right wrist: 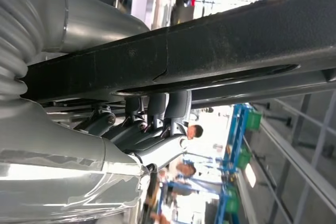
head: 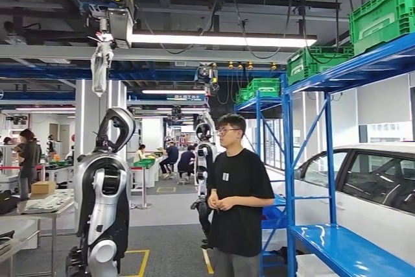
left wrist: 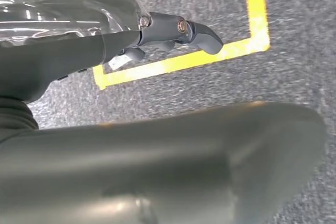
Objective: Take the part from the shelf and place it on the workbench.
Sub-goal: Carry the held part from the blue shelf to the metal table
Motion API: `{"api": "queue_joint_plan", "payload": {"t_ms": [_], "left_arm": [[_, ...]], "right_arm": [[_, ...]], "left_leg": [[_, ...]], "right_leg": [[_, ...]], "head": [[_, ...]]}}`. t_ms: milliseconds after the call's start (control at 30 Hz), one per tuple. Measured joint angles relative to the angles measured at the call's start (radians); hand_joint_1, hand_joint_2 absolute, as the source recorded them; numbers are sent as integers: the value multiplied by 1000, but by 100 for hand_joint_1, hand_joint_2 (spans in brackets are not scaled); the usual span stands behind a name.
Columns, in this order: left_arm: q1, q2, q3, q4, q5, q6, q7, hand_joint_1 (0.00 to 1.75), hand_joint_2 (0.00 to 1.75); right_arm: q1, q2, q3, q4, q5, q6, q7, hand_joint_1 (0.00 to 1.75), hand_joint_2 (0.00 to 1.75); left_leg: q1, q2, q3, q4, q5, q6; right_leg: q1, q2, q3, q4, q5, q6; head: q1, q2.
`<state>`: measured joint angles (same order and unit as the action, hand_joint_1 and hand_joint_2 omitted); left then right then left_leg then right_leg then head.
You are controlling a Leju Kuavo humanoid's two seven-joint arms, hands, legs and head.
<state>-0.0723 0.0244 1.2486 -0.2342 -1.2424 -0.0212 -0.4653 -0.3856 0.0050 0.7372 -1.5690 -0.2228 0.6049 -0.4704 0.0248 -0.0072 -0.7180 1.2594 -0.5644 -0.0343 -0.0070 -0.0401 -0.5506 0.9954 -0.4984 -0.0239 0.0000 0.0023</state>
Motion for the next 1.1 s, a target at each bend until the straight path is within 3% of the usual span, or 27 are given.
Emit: {"api": "queue_joint_plan", "payload": {"t_ms": [67,133,167,233,300,333,400,433,467,500,567,633,700,767,833,900,967,1000,1033,1100], "left_arm": [[1,1,0,0,-2,0,-1,0,175],[-4,1,0,0,-3,-1,-3,0,175],[-5,1,0,0,-3,-2,-5,0,175],[-4,1,0,0,-4,-3,-7,0,175],[-1,1,0,0,-3,-3,-7,0,175],[-1,1,0,0,-3,-3,-7,0,175],[-6,1,0,0,-2,-3,-7,0,175],[-7,1,0,0,-1,-3,-6,0,175],[-8,1,0,0,1,-3,-4,0,175],[-8,1,0,0,2,-3,-2,0,175],[-7,0,0,0,5,-3,1,0,175],[-9,-5,0,0,6,-5,4,0,175],[-8,-8,1,0,6,-6,7,0,175],[-4,-8,5,0,7,-5,9,0,175],[-2,-8,8,0,7,-4,9,0,175],[-5,-7,9,0,7,-3,10,0,175],[-7,-7,11,0,8,-3,9,0,175],[-6,-7,11,0,9,-3,8,0,175],[-5,-7,12,0,11,-3,7,0,175],[-5,-6,14,0,14,-3,4,0,175]], "right_arm": [[2,0,0,0,1,0,0,175,175],[2,0,0,0,1,0,0,175,175],[2,0,1,0,1,0,0,175,175],[1,0,2,0,2,0,0,175,175],[-1,1,3,0,1,2,0,175,175],[-1,0,3,0,-1,4,0,175,175],[-2,-1,3,2,-4,9,0,175,175],[-2,-1,3,4,-6,12,0,175,175],[-2,-2,3,6,-7,14,0,175,175],[-2,-2,3,7,-8,15,0,175,175],[-5,-2,3,8,-10,19,0,175,175],[-9,-2,3,7,-13,22,-1,175,175],[-10,-3,2,6,-14,25,-2,175,175],[-11,-3,1,5,-15,29,-2,175,175],[-11,-1,1,5,-16,32,-2,175,175],[-10,-1,1,4,-16,34,-2,175,175],[-8,-2,1,4,-14,36,-2,175,175],[-7,-2,1,4,-12,36,-2,175,175],[-6,-1,1,2,-10,35,-2,175,175],[-4,0,2,-6,-3,32,-2,175,175]], "left_leg": [[4,26,65,-121,61,-6],[-2,53,112,-217,90,2],[-6,57,118,-232,89,10],[-9,43,115,-233,90,27],[-8,28,113,-235,93,41],[-7,21,112,-236,95,46],[-10,3,110,-235,96,54],[-13,-7,110,-235,97,56],[-15,-18,110,-235,97,57],[-18,-29,111,-235,97,57],[-21,-51,113,-235,98,57],[-22,-71,111,-233,99,55],[-19,-87,104,-233,103,48],[-19,-93,98,-230,103,39],[-22,-62,77,-183,70,29],[-16,-22,23,-66,8,18],[-8,-7,-20,28,-22,7],[-3,-3,-17,24,-9,3],[1,3,5,-17,18,-1],[1,38,75,-151,76,-5]], "right_leg": [[-1,-16,4,3,-6,9],[2,-30,6,9,-12,22],[4,-37,7,10,-14,28],[3,-50,9,10,-18,38],[-2,-27,1,37,-45,45],[-3,-6,-17,79,-73,48],[-3,26,-77,214,-140,46],[-3,31,-105,273,-158,45],[-2,34,-120,301,-157,42],[0,36,-116,289,-136,37],[6,57,-67,169,-59,21],[9,91,-22,60,-9,7],[11,101,-10,29,-6,4],[8,83,-5,15,-5,3],[1,62,1,4,-1,-1],[0,39,3,1,0,-3],[0,16,3,2,-1,-2],[0,6,4,2,-2,0],[-1,-3,5,3,-4,3],[1,-19,7,9,-11,13]], "head": [[0,0],[0,0],[0,0],[0,0],[0,0],[0,0],[0,0],[0,0],[0,0],[0,0],[0,0],[0,0],[0,0],[0,0],[1,0],[1,0],[1,0],[1,0],[1,0],[1,0]]}}
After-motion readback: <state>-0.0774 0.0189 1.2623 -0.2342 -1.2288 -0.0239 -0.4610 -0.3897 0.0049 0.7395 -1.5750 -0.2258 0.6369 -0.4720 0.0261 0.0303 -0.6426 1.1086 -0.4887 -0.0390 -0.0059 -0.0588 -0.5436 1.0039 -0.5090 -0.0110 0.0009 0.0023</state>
